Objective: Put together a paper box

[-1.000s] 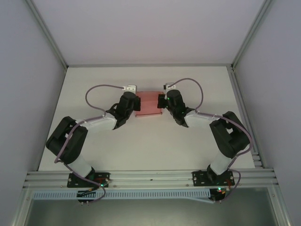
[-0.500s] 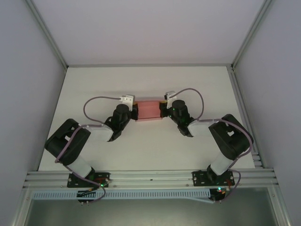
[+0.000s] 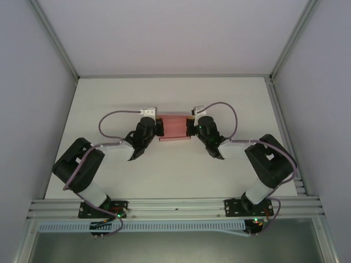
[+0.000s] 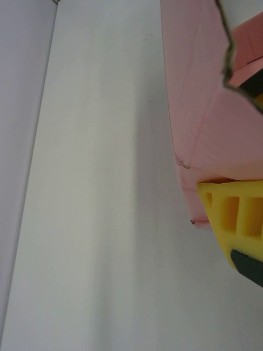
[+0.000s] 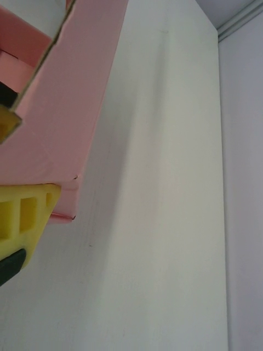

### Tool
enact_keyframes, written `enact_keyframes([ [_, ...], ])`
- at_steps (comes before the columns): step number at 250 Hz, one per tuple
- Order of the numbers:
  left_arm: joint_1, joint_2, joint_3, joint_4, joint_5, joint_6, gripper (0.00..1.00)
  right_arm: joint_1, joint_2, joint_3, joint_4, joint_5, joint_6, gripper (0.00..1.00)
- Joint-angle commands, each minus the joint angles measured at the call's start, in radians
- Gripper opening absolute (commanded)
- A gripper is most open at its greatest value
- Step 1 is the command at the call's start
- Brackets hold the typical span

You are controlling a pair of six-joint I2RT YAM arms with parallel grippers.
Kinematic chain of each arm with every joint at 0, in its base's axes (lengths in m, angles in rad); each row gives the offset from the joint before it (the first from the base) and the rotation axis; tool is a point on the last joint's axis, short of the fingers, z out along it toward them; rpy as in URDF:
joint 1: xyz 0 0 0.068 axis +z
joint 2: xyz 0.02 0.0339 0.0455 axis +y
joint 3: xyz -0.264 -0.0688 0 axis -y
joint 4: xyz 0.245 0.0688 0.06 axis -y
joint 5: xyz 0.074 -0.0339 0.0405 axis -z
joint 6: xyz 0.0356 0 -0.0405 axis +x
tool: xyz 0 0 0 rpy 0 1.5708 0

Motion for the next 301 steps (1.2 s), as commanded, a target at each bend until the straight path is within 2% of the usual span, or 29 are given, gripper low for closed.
enact_keyframes([
  [1,-0.049,0.005,0.031,-0.001,0.093,-0.075,0.0,0.055,-0.002,0.027,-0.103,-0.084,0.038,0.0],
  [34,-0.045,0.023,0.005,0.047,0.122,-0.14,0.0,0.058,0.02,0.019,-0.092,-0.068,0.088,0.0],
  [86,-0.053,-0.028,-0.148,0.185,0.139,-0.025,0.0,0.063,-0.007,-0.104,0.058,-0.032,-0.013,0.0],
  [105,-0.055,-0.04,-0.2,0.213,0.167,0.029,0.07,0.063,-0.018,-0.162,0.112,-0.016,-0.07,0.0],
  [118,-0.055,-0.04,-0.216,0.209,0.187,0.058,0.09,0.064,-0.026,-0.183,0.118,-0.019,-0.093,0.0],
  [151,-0.059,-0.071,-0.226,0.169,0.229,0.061,0.21,0.068,-0.039,-0.2,0.087,-0.029,-0.102,0.0],
  [158,-0.059,-0.086,-0.227,0.153,0.229,0.058,0.27,0.071,-0.039,-0.206,0.089,-0.027,-0.104,0.0],
  [171,-0.063,-0.119,-0.221,0.105,0.226,0.058,0.51,0.078,-0.039,-0.211,0.083,-0.005,-0.106,0.0],
  [183,-0.07,-0.158,-0.219,0.054,0.217,0.055,0.54,0.084,-0.039,-0.215,0.08,0.001,-0.114,0.0],
  [196,-0.077,-0.202,-0.206,-0.024,0.199,0.058,0.63,0.094,-0.041,-0.212,0.063,0.022,-0.113,0.0],
  [209,-0.086,-0.247,-0.185,-0.118,0.168,0.06,0.84,0.103,-0.042,-0.208,0.045,0.039,-0.109,0.0],
  [213,-0.091,-0.262,-0.179,-0.145,0.16,0.064,0.97,0.104,-0.043,-0.207,0.042,0.042,-0.11,0.0],
  [215,-0.092,-0.269,-0.175,-0.164,0.154,0.063,0.99,0.107,-0.043,-0.206,0.04,0.046,-0.109,0.0],
  [270,-0.109,-0.45,-0.09,-0.563,-0.061,-0.068,1.0,0.121,-0.042,-0.209,0.016,0.089,-0.091,0.0],
  [301,-0.108,-0.497,0.012,-0.74,-0.082,-0.153,1.0,0.126,-0.032,-0.212,0.014,0.095,-0.097,0.0],
])
